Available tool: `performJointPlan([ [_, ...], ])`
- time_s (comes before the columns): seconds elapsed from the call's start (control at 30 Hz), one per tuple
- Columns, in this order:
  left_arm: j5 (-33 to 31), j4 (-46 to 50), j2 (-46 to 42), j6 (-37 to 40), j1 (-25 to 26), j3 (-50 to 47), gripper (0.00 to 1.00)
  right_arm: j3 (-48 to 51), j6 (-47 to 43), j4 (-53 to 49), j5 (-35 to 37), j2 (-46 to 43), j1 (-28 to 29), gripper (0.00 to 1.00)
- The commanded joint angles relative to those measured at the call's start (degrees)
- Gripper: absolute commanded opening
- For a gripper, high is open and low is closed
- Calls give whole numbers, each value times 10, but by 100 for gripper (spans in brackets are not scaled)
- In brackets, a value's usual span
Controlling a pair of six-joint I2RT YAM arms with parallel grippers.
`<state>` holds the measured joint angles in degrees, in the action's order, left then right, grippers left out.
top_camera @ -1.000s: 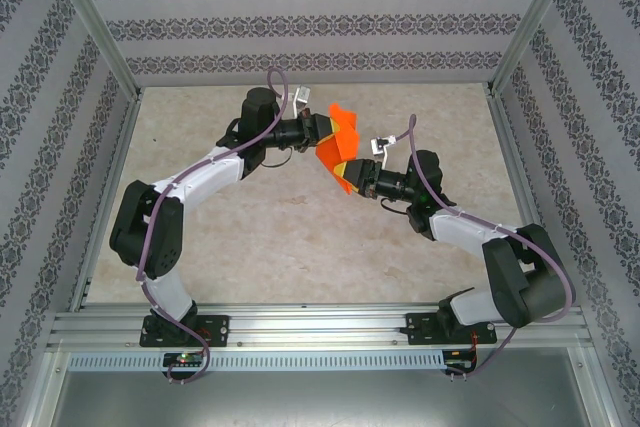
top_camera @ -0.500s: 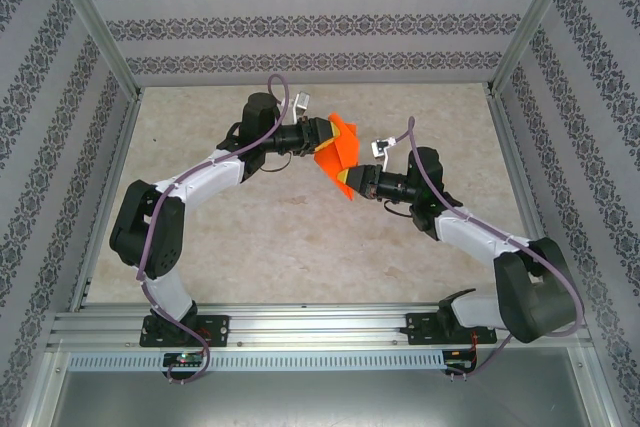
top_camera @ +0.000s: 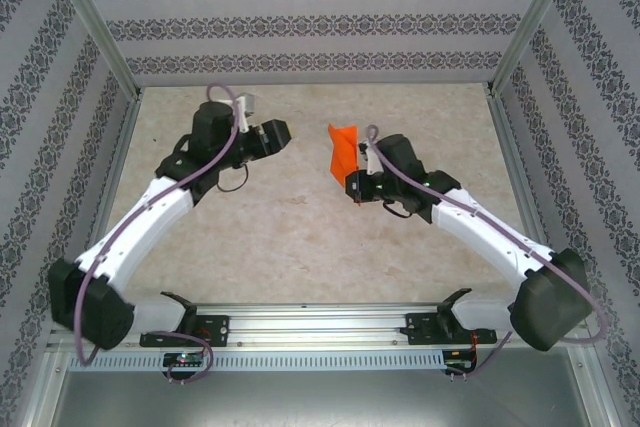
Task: Fold a paper plane with a square sheet of paper (fold left side to right side)
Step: Turn over the paper at the center of the table.
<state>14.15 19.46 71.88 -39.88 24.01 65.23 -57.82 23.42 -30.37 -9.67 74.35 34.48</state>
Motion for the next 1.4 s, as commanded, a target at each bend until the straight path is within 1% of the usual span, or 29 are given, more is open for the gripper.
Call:
performJointPlan([
  [0.0, -154, 86, -66, 35, -4, -45, 72, -79, -65, -187, 250, 62, 64, 14],
  [0.13, -259, 117, -159, 23, -3, -90, 74, -178, -57, -309, 407, 182, 132, 14],
  [0.23, -318, 138, -222, 11, -3, -116, 78, -235, -43, -375, 490, 275, 168, 15],
  [0.33, -347, 151, -266, 10, -3, -130, 81, -278, -33, -417, 539, 358, 193, 16],
  [0.43, -357, 166, -280, 12, -3, -129, 83, -307, -33, -431, 559, 422, 213, 19],
  [0.5, -356, 172, -278, 13, -4, -128, 83, -320, -33, -434, 560, 453, 223, 21],
  [0.6, -351, 166, -273, 13, -4, -130, 84, -332, -32, -434, 552, 482, 233, 26],
  [0.67, -345, 160, -270, 13, -4, -133, 84, -332, -33, -431, 540, 488, 239, 31],
  [0.73, -341, 160, -264, 15, -4, -131, 84, -321, -42, -410, 503, 476, 243, 37],
  [0.8, -335, 159, -260, 16, -4, -129, 84, -297, -50, -380, 459, 443, 247, 43],
  [0.87, -326, 157, -257, 20, -4, -129, 85, -268, -53, -345, 405, 398, 248, 51],
  [0.93, -311, 155, -252, 20, -5, -131, 86, -237, -52, -314, 355, 343, 248, 63],
  [1.0, -288, 148, -246, 17, -4, -136, 86, -209, -48, -293, 324, 290, 247, 71],
  [1.07, -258, 135, -235, 14, -4, -144, 87, -187, -44, -275, 304, 237, 241, 74],
  [1.17, -173, 90, -203, -3, -5, -164, 86, -157, -39, -245, 274, 156, 216, 77],
  [1.2, -134, 61, -185, -13, -5, -175, 86, -145, -38, -232, 265, 129, 202, 79],
  [1.3, -25, -36, -120, -49, -4, -209, 85, -98, -29, -166, 217, 53, 149, 82],
  [1.37, 40, -104, -65, -74, -4, -223, 84, -52, -18, -107, 166, 5, 101, 83],
])
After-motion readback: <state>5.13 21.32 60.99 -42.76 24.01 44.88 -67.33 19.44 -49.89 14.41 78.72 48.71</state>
